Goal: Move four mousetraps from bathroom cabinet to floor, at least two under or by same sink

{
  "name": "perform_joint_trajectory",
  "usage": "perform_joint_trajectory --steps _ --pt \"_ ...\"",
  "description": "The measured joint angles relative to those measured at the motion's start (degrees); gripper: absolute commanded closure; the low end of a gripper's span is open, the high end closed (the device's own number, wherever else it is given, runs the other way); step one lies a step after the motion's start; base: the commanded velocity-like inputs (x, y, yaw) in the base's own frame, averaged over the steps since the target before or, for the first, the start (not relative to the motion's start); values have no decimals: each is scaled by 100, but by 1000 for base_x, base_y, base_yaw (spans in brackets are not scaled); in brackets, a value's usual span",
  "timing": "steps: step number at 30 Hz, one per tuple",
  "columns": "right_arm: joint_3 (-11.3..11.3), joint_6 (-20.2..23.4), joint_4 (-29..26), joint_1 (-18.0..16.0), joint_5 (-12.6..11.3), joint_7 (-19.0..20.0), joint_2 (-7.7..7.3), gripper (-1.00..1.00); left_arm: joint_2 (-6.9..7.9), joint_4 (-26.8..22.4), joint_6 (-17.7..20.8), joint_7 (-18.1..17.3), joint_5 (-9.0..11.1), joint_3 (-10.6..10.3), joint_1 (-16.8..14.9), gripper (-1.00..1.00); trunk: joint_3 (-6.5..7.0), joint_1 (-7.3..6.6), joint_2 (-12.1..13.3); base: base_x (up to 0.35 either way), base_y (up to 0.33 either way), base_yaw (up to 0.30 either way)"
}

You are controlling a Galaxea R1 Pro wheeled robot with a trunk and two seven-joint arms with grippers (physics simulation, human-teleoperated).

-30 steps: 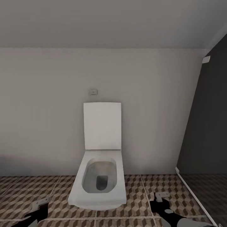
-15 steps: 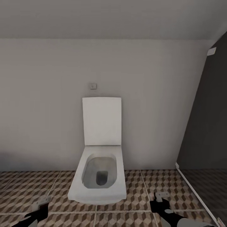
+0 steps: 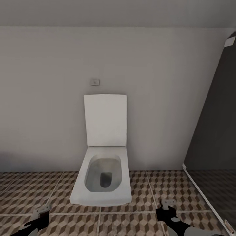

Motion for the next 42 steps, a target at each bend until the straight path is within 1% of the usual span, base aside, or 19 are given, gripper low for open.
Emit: perform_joint_trajectory --steps 6,9,10,13,14,16,18,21,23,27,30,33,35,38,40,42 --pt "16 -5 -69 0 44 1 0 100 29 -96 12 11 4 -4 -6 100 -133 15 -8 0 0 0" --pt "20 -23 -344 -7 49 10 3 100 114 -577 72 108 -4 -4 -22 100 -199 23 -13 0 0 0" --pt "23 -23 -444 -6 49 11 3 100 143 -764 87 189 -7 -4 -23 100 -221 26 -14 0 0 0" --pt "20 -22 -568 -6 48 12 3 100 179 -1093 118 417 -10 -2 -27 100 -288 33 -18 0 0 0" --pt "19 -22 -628 -6 46 13 3 100 206 -1240 172 546 -15 -3 -35 100 -310 36 -19 0 0 0" --pt "17 -21 -759 -6 43 8 4 100 307 -1492 323 730 -20 0 -48 100 -354 41 -22 0 0 0" --pt "16 -16 -913 -6 47 0 4 100 530 -1869 597 854 -22 9 -61 100 -398 46 -24 0 0 0" --pt "13 -11 -1031 -5 48 -8 4 100 752 -2204 882 878 -2 24 -66 100 -465 54 -28 0 0 0" --pt "12 -3 -1130 -6 45 -16 5 100 787 -2299 974 890 3 33 -65 100 -510 59 -31 0 0 0" --pt "11 119 -1322 -10 37 -32 5 100 758 -2388 1052 897 8 37 -64 100 -598 70 -36 0 0 0" --pt "9 396 -1509 -17 24 -40 0 100 738 -2413 1074 888 9 37 -66 100 -665 77 -40 0 0 0" --pt "5 807 -1731 -21 14 -53 -2 100 749 -2421 1082 883 9 33 -67 100 -731 85 -44 0 0 0" --pt "4 1005 -1810 -22 8 -60 -2 100 746 -2423 1084 882 9 31 -67 100 -776 90 -47 0 0 0" --pt "-2 1136 -1862 -22 2 -66 -2 100 714 -2425 1081 872 13 23 -62 100 -842 98 -51 0 0 0" --pt "-4 1162 -1874 -22 1 -67 -2 100 637 -2425 1079 852 13 11 -64 100 -887 103 -54 0 0 0" --pt "-4 1174 -1881 -22 2 -68 -7 100 433 -2410 1077 846 8 -2 -62 100 -931 108 -56 0 0 0"
